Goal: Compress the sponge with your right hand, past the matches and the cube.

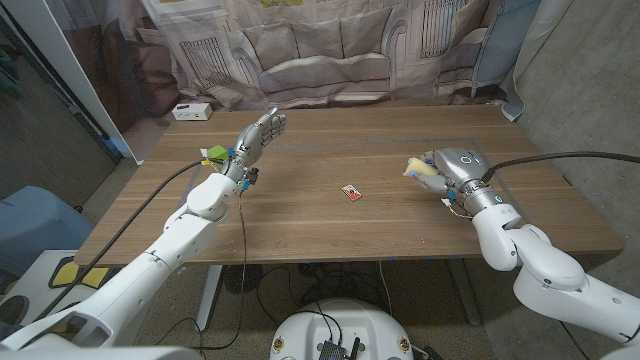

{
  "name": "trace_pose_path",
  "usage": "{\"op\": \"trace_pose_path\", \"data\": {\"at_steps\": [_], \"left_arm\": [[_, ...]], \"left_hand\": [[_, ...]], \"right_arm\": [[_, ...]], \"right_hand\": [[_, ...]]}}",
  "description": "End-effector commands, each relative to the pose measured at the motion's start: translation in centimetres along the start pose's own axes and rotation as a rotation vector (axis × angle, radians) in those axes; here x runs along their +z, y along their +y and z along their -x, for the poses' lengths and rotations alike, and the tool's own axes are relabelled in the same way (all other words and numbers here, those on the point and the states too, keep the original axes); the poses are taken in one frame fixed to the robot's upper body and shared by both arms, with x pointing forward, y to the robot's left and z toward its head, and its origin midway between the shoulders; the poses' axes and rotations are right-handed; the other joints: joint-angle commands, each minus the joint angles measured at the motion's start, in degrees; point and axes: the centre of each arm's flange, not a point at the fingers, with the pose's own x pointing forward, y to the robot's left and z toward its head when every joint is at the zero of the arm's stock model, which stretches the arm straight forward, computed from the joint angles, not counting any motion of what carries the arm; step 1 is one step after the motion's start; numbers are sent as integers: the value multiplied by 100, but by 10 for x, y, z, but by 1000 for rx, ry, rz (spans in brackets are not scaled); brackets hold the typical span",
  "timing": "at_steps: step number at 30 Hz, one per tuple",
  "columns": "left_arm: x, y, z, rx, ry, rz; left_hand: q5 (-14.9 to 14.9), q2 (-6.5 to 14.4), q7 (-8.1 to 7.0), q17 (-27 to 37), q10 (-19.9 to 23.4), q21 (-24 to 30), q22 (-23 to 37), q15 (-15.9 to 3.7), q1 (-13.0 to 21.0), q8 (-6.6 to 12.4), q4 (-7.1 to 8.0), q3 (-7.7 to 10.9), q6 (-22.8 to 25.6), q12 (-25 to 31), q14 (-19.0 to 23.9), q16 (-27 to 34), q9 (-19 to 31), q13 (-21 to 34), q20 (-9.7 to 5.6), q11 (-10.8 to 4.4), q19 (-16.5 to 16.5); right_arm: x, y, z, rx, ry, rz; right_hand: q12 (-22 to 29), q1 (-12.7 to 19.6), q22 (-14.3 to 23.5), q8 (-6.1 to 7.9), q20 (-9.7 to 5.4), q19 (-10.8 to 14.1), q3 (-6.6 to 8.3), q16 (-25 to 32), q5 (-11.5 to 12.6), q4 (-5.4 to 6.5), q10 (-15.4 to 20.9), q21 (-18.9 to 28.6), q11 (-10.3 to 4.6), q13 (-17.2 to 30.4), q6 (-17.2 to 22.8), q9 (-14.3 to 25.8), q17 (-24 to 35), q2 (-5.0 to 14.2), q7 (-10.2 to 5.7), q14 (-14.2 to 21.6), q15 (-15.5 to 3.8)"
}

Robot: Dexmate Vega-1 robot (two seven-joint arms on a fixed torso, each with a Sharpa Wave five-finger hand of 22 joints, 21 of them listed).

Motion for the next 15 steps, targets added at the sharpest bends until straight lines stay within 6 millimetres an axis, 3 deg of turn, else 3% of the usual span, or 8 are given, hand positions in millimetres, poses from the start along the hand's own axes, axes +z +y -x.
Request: {"op": "trace_pose_path", "data": {"at_steps": [1,4,6,8,13,15], "left_arm": [[0,1,-3,-3,-1,0],[1,1,-4,-5,0,-1],[0,1,-5,-6,1,-1],[0,2,-5,-8,2,0],[0,2,-6,-11,3,-1],[0,2,-7,-11,2,-1]], "left_hand": [[1,1,4,32,38,-16,29,3,45,-16,16,51,34,-13,37,-2,11,16,19,-12,38],[1,3,12,32,44,-16,29,8,45,-15,16,52,38,-11,35,-2,11,17,18,-5,39],[1,3,10,32,48,-16,29,6,45,-15,17,53,38,-10,34,-3,11,17,22,1,38],[1,4,13,32,47,-17,29,5,45,-15,17,53,39,-10,35,-2,11,17,21,3,37],[1,4,6,32,46,-16,29,2,45,-13,17,53,45,-11,36,-2,12,17,17,-17,39],[1,4,6,32,43,-16,29,4,46,-14,17,53,42,-12,35,-3,12,17,21,-14,38]], "right_arm": [[-2,-1,1,-51,-13,-36],[-2,-1,0,-54,-15,-42],[-2,-1,0,-56,-18,-50],[-1,-1,1,-70,-21,-56],[0,-2,2,-99,-28,-68],[0,-2,2,-99,-25,-71]], "right_hand": [[14,213,27,24,-15,77,111,66,-1,-43,86,43,-5,7,98,5,54,113,-9,137,-227],[-21,343,38,1,-60,99,209,87,-9,-17,123,68,59,6,144,5,92,306,-26,219,-289],[-65,400,49,-29,-80,84,274,114,-5,17,97,79,-17,8,140,8,124,450,-35,306,-329],[-37,534,70,-76,-131,128,399,148,16,28,292,135,-96,17,134,15,161,590,-74,464,-410],[43,676,106,-79,-225,272,583,261,19,78,666,278,-197,31,325,20,253,634,-45,878,-473],[50,713,119,-58,-263,313,639,277,11,89,739,328,-171,37,446,24,288,626,-29,978,-479]]}}
